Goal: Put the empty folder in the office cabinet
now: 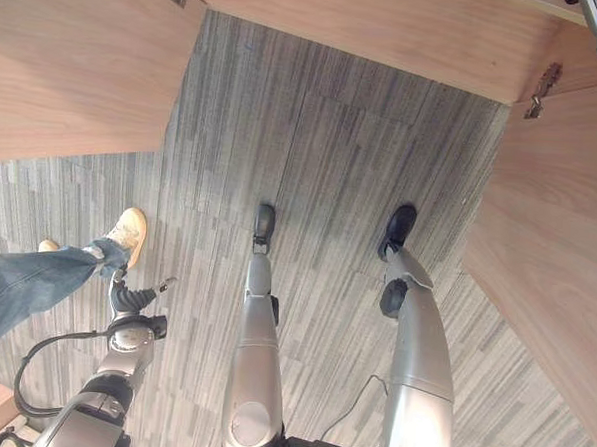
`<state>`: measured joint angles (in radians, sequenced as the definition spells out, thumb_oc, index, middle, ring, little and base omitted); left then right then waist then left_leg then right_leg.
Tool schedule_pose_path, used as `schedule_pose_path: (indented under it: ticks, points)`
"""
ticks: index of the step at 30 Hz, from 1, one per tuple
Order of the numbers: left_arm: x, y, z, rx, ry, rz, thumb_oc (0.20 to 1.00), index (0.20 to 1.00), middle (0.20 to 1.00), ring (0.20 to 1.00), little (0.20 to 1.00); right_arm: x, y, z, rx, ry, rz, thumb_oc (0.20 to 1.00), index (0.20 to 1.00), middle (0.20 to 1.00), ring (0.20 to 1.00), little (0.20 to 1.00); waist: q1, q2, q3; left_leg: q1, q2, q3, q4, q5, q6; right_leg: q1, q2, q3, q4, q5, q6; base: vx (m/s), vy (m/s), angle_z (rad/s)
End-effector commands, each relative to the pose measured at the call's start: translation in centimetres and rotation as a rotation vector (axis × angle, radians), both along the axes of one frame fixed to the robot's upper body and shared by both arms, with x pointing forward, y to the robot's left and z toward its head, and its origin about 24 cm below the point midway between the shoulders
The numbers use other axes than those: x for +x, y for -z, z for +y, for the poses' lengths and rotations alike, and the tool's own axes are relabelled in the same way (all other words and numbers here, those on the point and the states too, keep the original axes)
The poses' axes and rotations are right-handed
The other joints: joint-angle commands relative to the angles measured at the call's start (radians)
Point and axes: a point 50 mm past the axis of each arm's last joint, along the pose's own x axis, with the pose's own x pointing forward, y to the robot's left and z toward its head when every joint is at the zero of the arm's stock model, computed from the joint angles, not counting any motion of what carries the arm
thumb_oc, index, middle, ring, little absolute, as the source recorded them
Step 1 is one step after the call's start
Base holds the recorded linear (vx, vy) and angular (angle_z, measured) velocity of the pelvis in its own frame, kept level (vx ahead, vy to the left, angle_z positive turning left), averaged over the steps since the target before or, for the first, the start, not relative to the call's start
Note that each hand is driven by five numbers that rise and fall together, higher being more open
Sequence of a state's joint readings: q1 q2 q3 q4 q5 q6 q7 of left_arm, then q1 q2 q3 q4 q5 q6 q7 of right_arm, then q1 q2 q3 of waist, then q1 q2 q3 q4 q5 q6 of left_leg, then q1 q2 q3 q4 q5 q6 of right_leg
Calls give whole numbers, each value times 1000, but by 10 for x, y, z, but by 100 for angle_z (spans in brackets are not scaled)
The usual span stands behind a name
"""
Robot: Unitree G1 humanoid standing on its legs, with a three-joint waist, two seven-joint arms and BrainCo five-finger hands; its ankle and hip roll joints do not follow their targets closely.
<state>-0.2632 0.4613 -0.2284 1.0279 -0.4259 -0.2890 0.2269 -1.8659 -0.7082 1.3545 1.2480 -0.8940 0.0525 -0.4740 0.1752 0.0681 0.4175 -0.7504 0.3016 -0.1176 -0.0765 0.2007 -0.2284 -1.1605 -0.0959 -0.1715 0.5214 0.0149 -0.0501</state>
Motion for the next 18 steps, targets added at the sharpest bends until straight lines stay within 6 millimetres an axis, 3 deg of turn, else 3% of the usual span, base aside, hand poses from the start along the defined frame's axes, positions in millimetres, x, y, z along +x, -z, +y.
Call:
schedule_pose_path:
  ticks: [1,7,9,11,18]
  points:
    - [-18,-2,32,102,-71,56,1000,1000,1000,1000,1000,-9,-17,3,-63,18,-96,200,200,200,200,200,42,-48,-21,284,7,35,-11,-32,-33,-14,-33,95,52,-71,169,0,0,0]
    - [-18,-4,38,119,-85,59,1000,1000,1000,1000,1000,-9,-16,1,-72,25,-97,200,200,200,200,200,41,-54,-19,278,1,29,-11,-30,-33,-11,-40,93,57,-72,171,16,2,0]
    - [-19,-4,39,120,-92,56,1000,1000,1000,1000,1000,-10,-17,-2,-72,28,-103,200,200,200,200,200,44,-50,-29,283,5,30,-11,-46,-33,-11,-37,100,75,-116,179,96,-2,9]
    - [-20,-2,35,106,-93,53,1000,1000,1000,1000,1000,-10,-17,-8,-57,38,-100,200,200,200,200,200,46,-48,-25,277,5,29,-11,-34,-33,-19,-40,100,91,-119,177,6,-26,9]
    - [-16,1,28,88,-79,57,1000,1000,1000,1000,1000,-8,-13,0,-24,-11,-67,200,200,200,200,200,44,-38,-21,271,8,33,-11,-41,-33,-25,-38,97,103,-130,172,3,-6,-1]
